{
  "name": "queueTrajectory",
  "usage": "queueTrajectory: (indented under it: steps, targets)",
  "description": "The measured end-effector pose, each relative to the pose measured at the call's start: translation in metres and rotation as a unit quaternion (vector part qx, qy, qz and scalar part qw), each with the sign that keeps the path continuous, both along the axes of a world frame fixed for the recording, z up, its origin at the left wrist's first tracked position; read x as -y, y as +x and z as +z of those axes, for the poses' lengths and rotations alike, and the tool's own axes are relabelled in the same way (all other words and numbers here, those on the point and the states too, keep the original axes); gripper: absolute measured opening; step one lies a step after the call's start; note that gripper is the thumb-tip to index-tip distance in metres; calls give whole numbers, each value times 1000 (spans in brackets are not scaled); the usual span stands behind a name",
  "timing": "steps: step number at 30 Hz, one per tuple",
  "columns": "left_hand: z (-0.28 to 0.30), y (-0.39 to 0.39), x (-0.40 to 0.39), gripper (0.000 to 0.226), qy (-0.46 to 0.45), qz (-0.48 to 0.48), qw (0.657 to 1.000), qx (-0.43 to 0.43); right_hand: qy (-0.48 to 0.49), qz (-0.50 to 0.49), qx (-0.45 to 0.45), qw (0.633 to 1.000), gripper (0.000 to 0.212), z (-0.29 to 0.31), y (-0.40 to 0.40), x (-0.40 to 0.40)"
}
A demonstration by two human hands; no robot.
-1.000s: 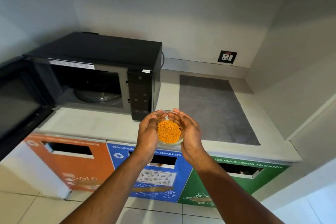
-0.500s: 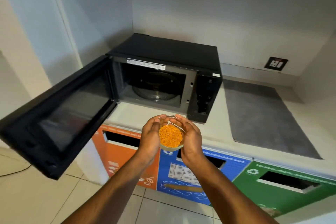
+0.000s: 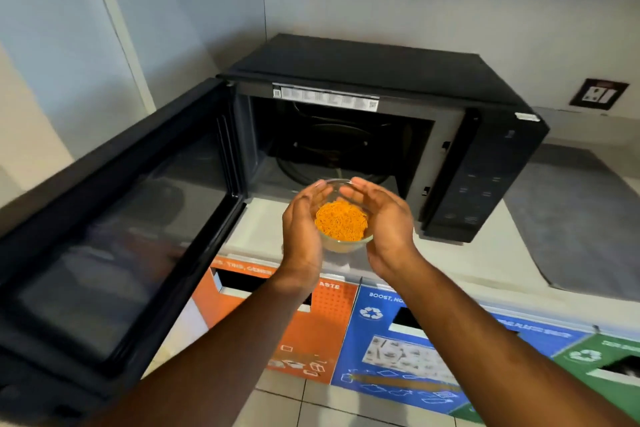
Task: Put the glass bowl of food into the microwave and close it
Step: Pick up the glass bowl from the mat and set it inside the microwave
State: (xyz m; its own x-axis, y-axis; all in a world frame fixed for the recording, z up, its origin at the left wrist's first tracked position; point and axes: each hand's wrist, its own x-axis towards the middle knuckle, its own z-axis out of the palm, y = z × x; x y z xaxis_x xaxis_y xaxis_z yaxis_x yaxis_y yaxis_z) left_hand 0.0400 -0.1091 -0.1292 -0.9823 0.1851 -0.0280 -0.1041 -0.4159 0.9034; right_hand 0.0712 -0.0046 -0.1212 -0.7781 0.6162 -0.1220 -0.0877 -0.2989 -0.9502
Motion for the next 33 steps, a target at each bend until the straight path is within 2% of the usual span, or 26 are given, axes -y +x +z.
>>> queueTrajectory:
  steps: [3, 5, 11, 17, 20, 25, 33]
  targets:
    - [-15, -38, -18, 42, 63, 0, 998, 20, -33, -25, -4, 999, 31, -11, -35, -15]
    - [-25, -62, -31, 41, 74, 0, 997, 13, -38, -35, 0, 999, 35, -20, -55, -22]
    - [-41, -127, -65, 42, 18, 17, 999, -29, -47, -44, 0, 998, 44, -34, -111, -48]
    - [-41, -193, -96, 43, -7, 17, 996, -92, -53, -54, -86, 993, 39, -39, -163, -71]
    - [-41, -222, -107, 43, -10, -2, 997, -80, -47, -55, -117, 991, 35, -39, -188, -85]
    - [-41, -259, -123, 48, -2, -16, 998, -57, 0, -42, -108, 993, 33, -39, -226, -96]
    - [-47, -297, -139, 44, -12, -30, 998, -44, -20, -78, -89, 993, 34, -41, -265, -110]
